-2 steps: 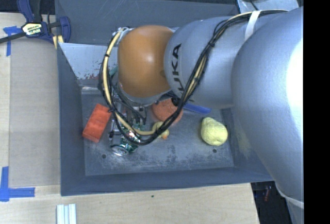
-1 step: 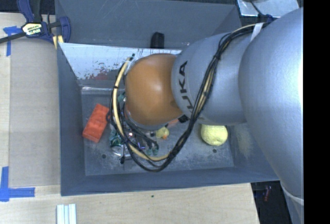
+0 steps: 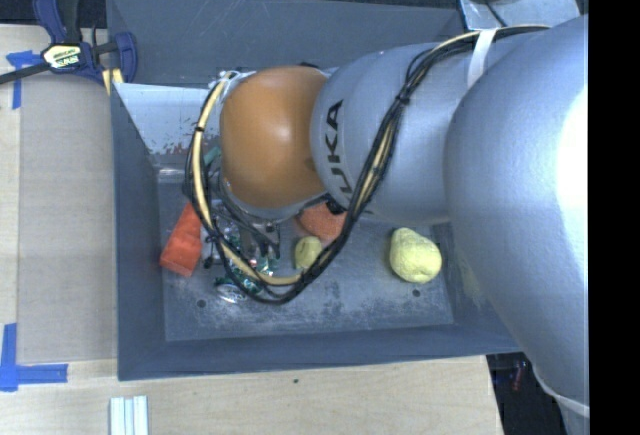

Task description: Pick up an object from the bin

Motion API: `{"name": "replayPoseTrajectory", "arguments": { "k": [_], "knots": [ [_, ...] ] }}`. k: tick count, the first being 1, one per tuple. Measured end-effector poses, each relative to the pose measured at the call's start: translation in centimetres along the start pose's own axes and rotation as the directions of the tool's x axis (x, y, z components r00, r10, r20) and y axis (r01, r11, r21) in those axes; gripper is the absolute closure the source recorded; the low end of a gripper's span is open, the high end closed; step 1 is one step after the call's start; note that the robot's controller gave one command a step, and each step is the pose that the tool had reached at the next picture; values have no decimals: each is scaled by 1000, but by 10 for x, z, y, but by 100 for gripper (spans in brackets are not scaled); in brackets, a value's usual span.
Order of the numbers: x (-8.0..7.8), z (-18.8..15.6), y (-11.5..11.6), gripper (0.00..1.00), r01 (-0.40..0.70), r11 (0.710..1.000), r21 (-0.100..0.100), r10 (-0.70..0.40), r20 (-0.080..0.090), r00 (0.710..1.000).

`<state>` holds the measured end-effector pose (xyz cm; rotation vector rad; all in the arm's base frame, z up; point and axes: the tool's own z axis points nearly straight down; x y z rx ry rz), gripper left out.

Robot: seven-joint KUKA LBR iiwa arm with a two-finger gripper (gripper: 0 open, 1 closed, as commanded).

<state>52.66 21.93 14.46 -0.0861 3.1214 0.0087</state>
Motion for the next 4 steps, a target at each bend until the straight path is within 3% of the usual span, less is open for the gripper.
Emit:
{"name": "replayPoseTrajectory", "arguments": {
  "k": [1,2,3,4],
  "knots": [
    [0,0,0,100,-1,1000,0,1,0,1000],
    [24,28,-10,100,46,999,0,-46,2,999],
    [43,23,-3,100,43,999,0,-43,2,999],
    [24,26,-18,100,-157,988,-1,157,5,988]
  ]
}}
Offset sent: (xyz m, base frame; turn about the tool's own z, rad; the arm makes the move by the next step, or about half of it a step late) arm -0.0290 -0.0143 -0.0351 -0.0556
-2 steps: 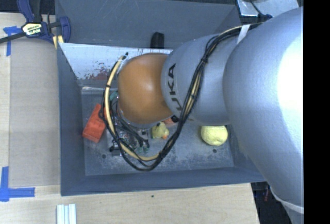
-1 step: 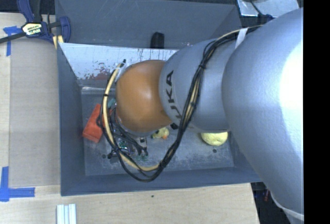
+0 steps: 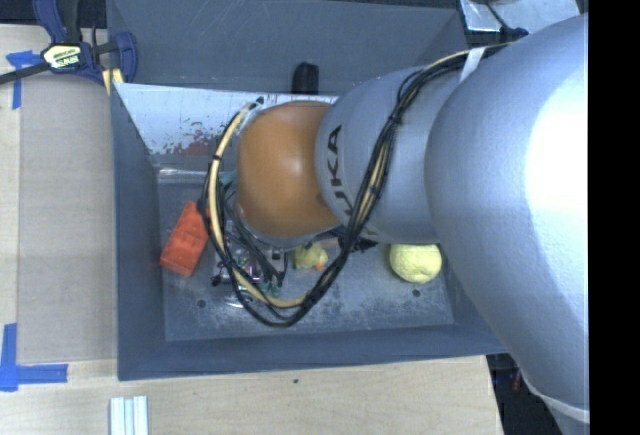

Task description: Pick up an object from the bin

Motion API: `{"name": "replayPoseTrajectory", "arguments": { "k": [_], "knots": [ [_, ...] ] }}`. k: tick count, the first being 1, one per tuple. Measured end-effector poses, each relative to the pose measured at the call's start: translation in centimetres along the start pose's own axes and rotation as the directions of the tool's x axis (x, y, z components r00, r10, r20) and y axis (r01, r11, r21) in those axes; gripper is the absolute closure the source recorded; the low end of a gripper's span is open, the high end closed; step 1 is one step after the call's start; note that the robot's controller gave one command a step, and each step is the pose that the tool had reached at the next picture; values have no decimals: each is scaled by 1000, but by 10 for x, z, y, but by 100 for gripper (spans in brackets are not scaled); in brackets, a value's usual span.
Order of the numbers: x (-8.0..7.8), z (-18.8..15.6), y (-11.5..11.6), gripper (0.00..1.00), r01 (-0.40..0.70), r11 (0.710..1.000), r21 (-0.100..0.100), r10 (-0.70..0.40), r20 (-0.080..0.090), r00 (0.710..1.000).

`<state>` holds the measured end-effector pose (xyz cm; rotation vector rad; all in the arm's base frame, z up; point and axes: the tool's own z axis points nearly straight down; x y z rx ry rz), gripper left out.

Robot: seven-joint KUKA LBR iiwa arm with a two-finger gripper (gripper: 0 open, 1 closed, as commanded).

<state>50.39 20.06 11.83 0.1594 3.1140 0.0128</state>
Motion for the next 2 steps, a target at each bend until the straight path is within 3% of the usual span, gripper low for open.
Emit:
{"name": "replayPoseTrajectory", "arguments": {
  "k": [1,2],
  "knots": [
    [-10,-6,-6,100,-56,998,-1,56,1,998],
    [-2,-11,-6,100,34,999,0,-34,1,999]
  ]
}}
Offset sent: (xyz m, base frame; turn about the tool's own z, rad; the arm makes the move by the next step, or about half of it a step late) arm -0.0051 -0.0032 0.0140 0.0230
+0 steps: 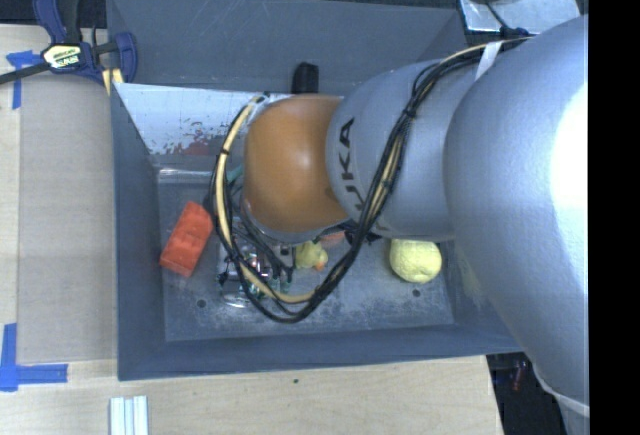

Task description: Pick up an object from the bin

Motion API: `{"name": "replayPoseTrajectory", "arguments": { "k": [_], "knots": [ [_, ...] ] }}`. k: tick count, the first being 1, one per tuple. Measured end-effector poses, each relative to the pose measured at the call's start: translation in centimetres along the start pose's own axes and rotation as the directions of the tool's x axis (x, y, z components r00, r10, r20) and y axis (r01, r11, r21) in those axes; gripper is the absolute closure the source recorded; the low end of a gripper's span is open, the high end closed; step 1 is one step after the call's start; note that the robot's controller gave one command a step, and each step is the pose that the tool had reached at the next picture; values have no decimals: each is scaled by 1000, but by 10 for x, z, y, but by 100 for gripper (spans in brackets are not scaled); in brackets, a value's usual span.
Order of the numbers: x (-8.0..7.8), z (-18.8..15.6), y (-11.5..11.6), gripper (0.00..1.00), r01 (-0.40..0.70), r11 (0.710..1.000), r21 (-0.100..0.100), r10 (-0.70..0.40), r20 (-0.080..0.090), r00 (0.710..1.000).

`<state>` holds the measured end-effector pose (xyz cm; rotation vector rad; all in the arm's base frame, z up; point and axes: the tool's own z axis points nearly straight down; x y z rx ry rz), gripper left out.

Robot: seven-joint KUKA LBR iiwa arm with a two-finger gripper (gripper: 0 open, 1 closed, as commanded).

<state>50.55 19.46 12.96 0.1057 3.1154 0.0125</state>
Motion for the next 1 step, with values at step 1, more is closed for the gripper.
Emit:
{"name": "replayPoseTrajectory", "arguments": {
  "k": [1],
  "knots": [
    [9,-1,15,100,55,998,1,-55,0,998]
  ]
}}
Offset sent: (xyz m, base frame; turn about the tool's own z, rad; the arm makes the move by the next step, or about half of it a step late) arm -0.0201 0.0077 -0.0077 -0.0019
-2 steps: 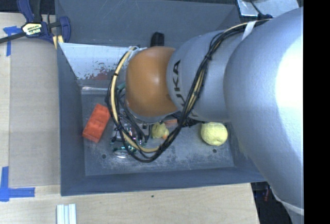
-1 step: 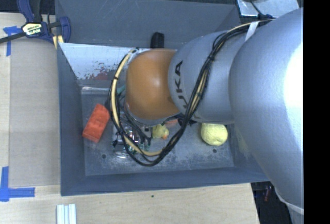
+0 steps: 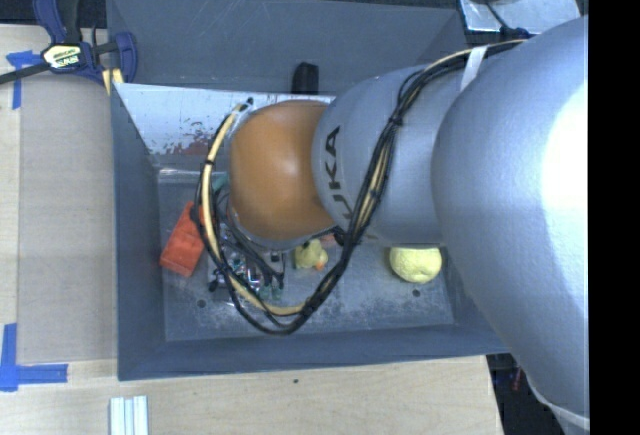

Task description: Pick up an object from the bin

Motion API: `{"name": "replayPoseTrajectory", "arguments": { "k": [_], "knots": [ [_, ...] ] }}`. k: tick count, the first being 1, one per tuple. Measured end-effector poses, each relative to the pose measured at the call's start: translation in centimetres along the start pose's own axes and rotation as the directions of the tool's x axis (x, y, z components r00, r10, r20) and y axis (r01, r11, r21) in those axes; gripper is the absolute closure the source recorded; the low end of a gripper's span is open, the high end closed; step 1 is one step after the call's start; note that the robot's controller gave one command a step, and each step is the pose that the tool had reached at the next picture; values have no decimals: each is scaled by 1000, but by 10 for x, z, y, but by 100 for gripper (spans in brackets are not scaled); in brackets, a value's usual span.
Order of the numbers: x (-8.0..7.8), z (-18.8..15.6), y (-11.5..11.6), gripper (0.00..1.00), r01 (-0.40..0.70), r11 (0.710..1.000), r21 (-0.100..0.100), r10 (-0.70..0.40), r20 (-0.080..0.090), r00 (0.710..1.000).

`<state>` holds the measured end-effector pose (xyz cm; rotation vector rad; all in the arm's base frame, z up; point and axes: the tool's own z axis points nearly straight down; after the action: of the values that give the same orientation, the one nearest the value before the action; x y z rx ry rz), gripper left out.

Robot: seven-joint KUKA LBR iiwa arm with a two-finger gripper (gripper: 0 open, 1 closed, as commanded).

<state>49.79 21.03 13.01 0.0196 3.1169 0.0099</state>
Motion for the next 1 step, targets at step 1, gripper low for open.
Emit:
{"name": "replayPoseTrajectory", "arguments": {
  "k": [1],
  "knots": [
    [8,5,-5,100,-16,1000,-1,16,1,1000]
  ]
}}
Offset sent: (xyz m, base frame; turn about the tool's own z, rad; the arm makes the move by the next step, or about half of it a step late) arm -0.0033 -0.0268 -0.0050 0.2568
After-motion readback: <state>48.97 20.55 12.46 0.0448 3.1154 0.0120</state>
